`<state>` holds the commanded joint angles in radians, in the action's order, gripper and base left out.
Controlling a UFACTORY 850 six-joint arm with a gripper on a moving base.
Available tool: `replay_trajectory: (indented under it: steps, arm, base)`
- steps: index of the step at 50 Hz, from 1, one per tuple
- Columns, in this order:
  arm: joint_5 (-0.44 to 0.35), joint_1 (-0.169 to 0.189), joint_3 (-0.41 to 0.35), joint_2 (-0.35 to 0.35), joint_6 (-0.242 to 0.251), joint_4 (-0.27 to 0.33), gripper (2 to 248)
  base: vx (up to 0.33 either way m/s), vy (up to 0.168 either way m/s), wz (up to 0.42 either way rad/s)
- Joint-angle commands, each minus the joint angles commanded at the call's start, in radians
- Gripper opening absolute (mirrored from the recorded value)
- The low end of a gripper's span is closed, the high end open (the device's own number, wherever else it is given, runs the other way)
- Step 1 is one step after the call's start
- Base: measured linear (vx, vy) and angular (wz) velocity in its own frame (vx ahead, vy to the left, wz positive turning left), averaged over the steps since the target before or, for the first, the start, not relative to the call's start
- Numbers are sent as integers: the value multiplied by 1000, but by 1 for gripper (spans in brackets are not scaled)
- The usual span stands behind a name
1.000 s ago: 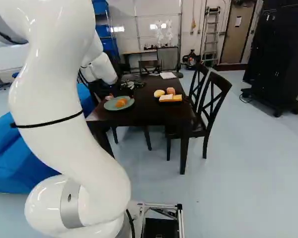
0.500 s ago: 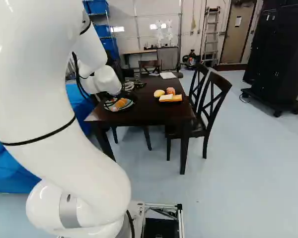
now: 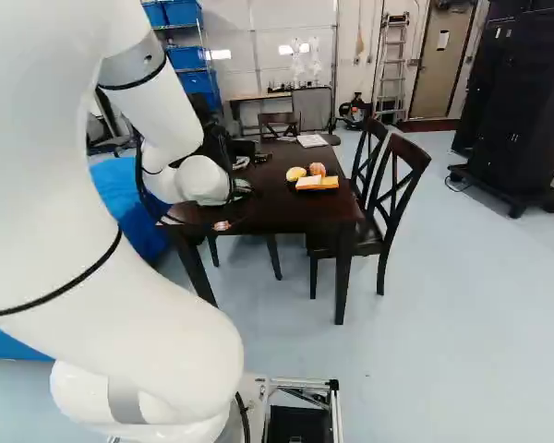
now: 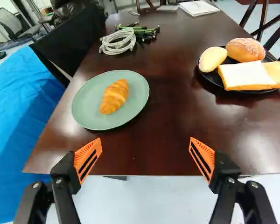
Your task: Move the croissant to the empty plate
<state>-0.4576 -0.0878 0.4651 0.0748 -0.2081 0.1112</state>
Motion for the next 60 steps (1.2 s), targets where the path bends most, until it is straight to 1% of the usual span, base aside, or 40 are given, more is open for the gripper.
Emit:
replay_trajectory:
  steps: [16, 32, 46, 60]
  arm:
    - [-140, 30, -127, 69, 70, -37, 247]
    - [-252, 53, -230, 124, 126, -68, 247]
    - [-326, 69, -297, 160, 163, -87, 247]
    - [-377, 80, -343, 186, 189, -101, 247]
  base:
    - [0, 0, 0]
    - [0, 0, 0]
    - [0, 0, 0]
    - [0, 0, 0]
